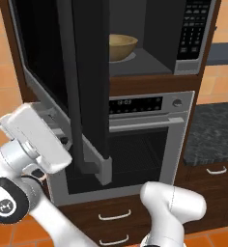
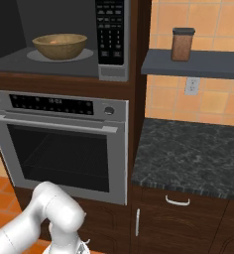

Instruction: Pick the onion from the sink and place it in the bowl. Then pick the bowl and place it in the microwave. Then close the microwave door and press the start button.

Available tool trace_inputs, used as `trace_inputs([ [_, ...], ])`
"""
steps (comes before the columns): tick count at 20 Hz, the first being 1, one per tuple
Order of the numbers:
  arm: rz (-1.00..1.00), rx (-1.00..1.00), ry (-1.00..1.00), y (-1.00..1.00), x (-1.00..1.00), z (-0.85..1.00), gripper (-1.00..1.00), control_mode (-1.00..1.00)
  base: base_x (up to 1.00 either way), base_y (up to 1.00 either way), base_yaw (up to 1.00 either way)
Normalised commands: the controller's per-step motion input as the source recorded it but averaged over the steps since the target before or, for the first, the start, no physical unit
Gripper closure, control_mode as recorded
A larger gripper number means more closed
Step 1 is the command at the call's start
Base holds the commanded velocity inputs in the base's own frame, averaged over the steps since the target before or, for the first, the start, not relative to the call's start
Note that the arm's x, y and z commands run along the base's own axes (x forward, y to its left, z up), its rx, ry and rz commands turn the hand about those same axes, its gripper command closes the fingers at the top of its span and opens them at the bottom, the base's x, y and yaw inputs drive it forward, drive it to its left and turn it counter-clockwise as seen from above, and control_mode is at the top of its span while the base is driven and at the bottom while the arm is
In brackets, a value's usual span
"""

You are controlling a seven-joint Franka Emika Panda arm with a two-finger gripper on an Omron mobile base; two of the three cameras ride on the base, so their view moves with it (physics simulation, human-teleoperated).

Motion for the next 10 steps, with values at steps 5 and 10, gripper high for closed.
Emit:
trace_inputs([
  [5,0.09,0.48,0.00,-0.61,-0.01,0.19,-1.00,-1.00,0.00,0.00,0.00],
  [10,0.00,0.43,0.09,-0.08,0.20,0.47,-1.00,-1.00,0.00,0.00,0.00],
])
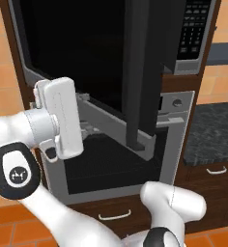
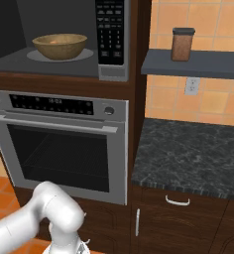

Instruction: Pick the onion from the sink and place it in the bowl. Then pick the bowl and place it in the microwave. Then close the microwave door and press the start button.

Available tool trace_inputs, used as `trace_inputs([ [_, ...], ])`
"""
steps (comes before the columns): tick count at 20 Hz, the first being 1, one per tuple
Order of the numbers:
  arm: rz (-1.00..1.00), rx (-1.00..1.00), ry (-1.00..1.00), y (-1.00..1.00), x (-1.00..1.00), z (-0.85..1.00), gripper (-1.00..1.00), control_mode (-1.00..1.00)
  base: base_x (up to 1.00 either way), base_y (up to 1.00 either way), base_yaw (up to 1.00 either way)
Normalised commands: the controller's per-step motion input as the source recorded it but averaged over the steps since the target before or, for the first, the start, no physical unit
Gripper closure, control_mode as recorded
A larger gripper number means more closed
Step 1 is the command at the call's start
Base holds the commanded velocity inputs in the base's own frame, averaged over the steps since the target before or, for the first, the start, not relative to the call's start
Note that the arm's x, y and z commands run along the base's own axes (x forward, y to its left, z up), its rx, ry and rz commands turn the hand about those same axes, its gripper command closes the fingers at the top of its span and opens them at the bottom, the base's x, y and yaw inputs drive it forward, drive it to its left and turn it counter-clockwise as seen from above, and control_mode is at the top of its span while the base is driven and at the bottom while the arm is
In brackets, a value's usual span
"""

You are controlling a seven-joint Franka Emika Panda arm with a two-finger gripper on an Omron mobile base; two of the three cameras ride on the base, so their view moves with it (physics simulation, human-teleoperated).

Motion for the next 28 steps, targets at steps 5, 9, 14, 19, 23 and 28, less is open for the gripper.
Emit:
trace_inputs([
  [5,0.02,0.42,0.06,-0.47,0.33,0.20,-1.00,-1.00,0.00,0.00,0.00],
  [9,0.14,0.37,-0.02,-0.78,0.59,-0.04,-1.00,-1.00,0.00,0.00,0.00],
  [14,0.24,0.22,-0.22,-0.58,0.67,-0.18,-1.00,-1.00,0.00,0.00,0.00],
  [19,0.28,0.14,-0.40,-0.36,0.58,-0.12,-1.00,-1.00,0.00,0.00,0.00],
  [23,0.27,0.16,-0.39,-0.38,0.54,-0.10,-1.00,-1.00,0.00,0.00,0.00],
  [28,0.13,0.16,-0.07,-0.14,0.69,0.00,-1.00,-1.00,0.00,0.00,0.00],
])
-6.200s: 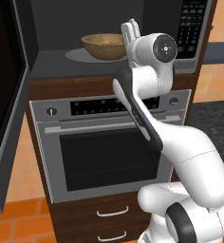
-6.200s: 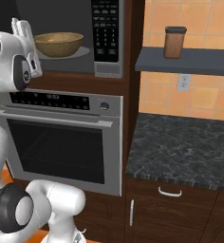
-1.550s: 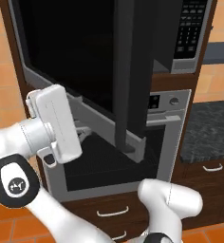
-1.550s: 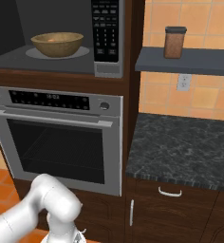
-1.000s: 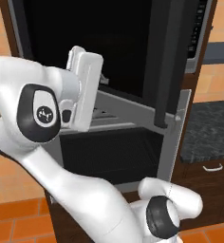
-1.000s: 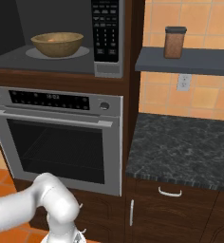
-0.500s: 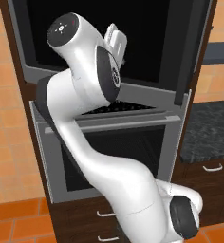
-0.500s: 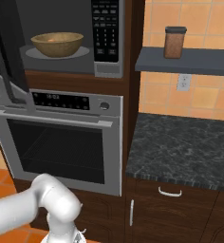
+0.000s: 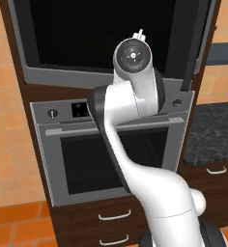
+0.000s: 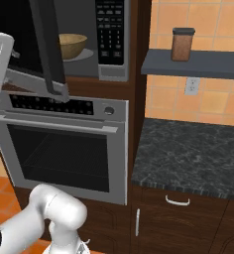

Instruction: Pick the onion from the sink and place it in the bowl. Then pick the bowl and place it in the microwave. Then close the microwave door and press the start button.

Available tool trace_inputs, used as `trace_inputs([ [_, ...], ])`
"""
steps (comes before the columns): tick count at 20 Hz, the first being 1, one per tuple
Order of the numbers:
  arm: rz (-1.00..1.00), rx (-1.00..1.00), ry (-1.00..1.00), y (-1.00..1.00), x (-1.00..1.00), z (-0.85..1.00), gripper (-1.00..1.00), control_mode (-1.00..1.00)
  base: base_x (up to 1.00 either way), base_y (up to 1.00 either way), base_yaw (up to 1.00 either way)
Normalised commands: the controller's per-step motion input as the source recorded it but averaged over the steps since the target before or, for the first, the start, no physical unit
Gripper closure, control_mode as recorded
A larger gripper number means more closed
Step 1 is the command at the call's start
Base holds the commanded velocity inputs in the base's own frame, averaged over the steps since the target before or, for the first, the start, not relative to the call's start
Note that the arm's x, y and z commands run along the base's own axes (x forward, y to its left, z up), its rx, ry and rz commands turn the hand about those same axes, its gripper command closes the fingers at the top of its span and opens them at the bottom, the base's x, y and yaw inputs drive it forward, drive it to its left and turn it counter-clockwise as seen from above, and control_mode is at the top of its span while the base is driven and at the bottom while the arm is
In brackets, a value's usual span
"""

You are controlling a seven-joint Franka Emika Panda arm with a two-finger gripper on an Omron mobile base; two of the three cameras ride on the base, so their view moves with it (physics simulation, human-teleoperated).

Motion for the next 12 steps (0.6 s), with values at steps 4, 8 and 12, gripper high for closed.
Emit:
trace_inputs([
  [4,0.10,0.14,-0.04,0.00,0.65,0.00,-1.00,-1.00,0.00,0.00,0.00],
  [8,0.10,0.14,-0.04,0.00,0.58,0.00,-1.00,-1.00,0.00,0.00,0.00],
  [12,0.10,0.14,-0.02,0.00,0.63,0.00,-1.00,-1.00,0.00,0.00,0.00],
])
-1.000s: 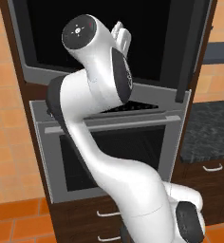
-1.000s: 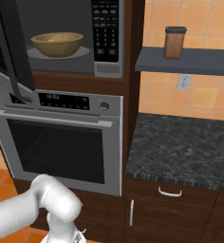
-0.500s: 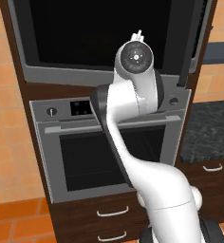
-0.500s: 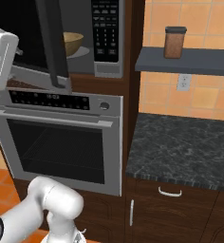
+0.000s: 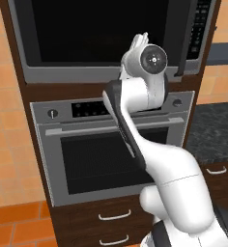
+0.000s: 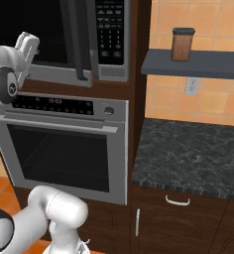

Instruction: Pick the onion from the sink and place it in the bowl. Then pick the bowl and place it in the microwave. Then close the microwave door and press the start button.

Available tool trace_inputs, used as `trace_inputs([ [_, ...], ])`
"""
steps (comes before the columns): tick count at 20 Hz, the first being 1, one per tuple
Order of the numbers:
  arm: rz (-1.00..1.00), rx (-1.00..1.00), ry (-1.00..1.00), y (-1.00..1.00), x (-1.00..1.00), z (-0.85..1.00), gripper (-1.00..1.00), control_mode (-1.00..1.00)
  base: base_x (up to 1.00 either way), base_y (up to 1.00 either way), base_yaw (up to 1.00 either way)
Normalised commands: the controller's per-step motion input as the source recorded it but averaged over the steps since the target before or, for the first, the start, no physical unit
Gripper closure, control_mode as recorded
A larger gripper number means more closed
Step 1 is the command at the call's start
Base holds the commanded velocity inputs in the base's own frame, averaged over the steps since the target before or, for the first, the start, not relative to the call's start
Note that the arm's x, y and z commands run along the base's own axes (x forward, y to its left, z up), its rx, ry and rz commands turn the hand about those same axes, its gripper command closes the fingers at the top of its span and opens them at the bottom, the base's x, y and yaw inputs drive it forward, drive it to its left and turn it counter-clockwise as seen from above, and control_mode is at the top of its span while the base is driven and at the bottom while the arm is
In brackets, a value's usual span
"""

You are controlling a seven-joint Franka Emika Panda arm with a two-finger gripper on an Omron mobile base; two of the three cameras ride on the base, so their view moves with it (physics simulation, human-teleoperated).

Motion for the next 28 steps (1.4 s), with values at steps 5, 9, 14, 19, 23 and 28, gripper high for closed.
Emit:
trace_inputs([
  [5,0.10,0.14,-0.01,0.00,0.61,-0.07,-1.00,-1.00,0.00,0.00,0.00],
  [9,0.11,0.13,0.00,0.00,0.62,-0.29,-1.00,-1.00,0.00,0.00,0.00],
  [14,0.13,0.13,0.00,0.00,0.57,-0.40,-1.00,-1.00,0.00,0.00,0.00],
  [19,0.08,0.13,-0.21,-0.30,-0.74,-0.13,-1.00,-1.00,0.00,0.00,0.00],
  [23,0.01,0.14,-0.18,-0.57,-1.00,-0.03,-1.00,-1.00,0.00,0.00,0.00],
  [28,0.00,0.14,-0.13,-0.85,-1.00,0.00,-1.00,-1.00,0.00,0.00,0.00],
])
